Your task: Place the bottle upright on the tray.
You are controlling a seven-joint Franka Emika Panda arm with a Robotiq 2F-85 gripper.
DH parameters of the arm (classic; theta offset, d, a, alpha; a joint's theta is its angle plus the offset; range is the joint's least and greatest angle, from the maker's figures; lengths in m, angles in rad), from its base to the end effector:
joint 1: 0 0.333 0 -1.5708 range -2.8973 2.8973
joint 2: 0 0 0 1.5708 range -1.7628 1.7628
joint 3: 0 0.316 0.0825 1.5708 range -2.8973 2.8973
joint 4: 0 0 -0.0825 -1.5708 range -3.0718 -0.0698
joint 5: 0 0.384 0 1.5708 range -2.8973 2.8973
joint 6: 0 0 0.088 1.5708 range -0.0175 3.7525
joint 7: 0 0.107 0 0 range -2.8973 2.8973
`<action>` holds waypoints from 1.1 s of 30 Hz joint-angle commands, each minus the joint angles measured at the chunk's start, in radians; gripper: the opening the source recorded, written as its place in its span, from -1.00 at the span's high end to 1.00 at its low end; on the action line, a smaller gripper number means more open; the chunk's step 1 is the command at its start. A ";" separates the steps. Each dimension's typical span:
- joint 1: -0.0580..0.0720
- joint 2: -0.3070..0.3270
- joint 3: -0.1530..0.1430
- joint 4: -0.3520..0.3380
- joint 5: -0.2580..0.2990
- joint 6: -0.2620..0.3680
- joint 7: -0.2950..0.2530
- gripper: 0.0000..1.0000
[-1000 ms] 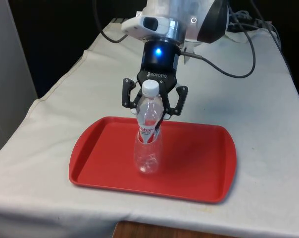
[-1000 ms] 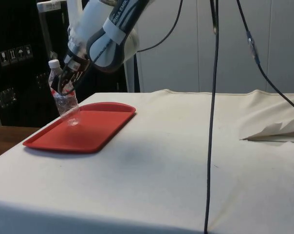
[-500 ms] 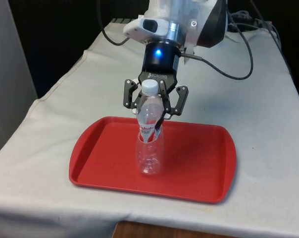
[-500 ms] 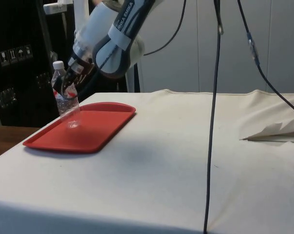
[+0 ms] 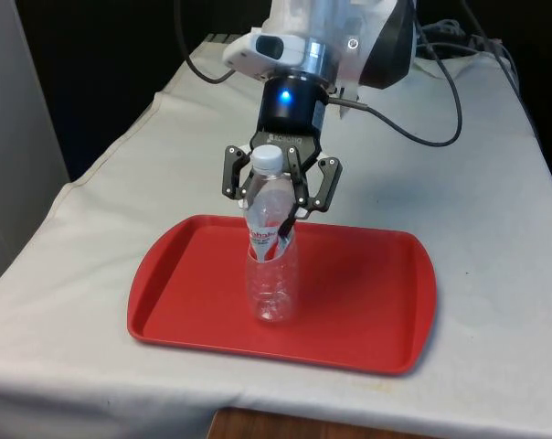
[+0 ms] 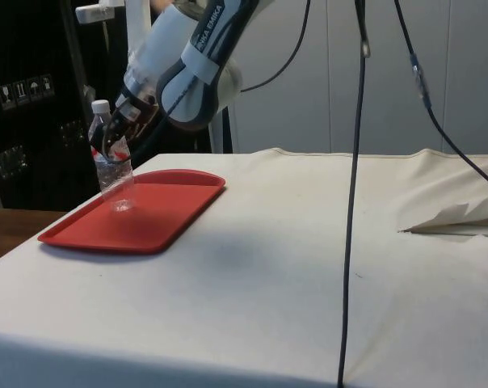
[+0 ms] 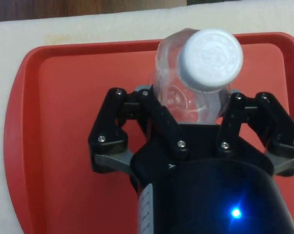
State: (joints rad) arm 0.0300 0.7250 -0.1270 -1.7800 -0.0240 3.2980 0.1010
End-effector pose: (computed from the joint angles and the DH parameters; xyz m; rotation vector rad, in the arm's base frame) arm 0.7024 -0.0508 0.2456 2.8275 -0.1494 1.1923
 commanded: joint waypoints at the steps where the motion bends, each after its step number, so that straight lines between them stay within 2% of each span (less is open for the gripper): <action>1: -0.023 0.000 0.031 0.001 -0.002 0.004 0.005 0.72; 2: -0.001 0.000 0.000 0.000 0.000 0.000 0.006 0.72; 3: -0.025 0.000 0.032 0.001 -0.003 0.003 0.010 0.72; 9: -0.025 0.003 0.021 0.015 -0.001 -0.016 0.032 0.72; 10: -0.008 0.000 -0.002 0.009 0.000 -0.013 0.033 0.72; 11: -0.026 0.004 0.020 0.018 0.000 -0.025 0.039 0.72; 17: -0.026 0.004 0.016 0.029 0.001 -0.053 0.057 0.72; 18: -0.012 0.000 -0.003 0.023 0.000 -0.048 0.058 0.72; 19: -0.026 0.004 0.015 0.032 0.001 -0.058 0.059 0.72; 22: -0.029 0.005 0.015 0.040 0.003 -0.078 0.067 0.72; 27: -0.034 0.004 0.016 0.047 0.005 -0.099 0.081 0.72; 28: -0.019 0.001 -0.005 0.040 0.002 -0.094 0.083 0.72; 29: -0.032 0.004 0.014 0.048 0.005 -0.102 0.084 0.72; 33: -0.027 0.006 0.008 0.051 0.005 -0.107 0.090 0.72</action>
State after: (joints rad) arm 0.0110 0.7260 -0.1320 -1.7350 -0.0220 3.1930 0.1910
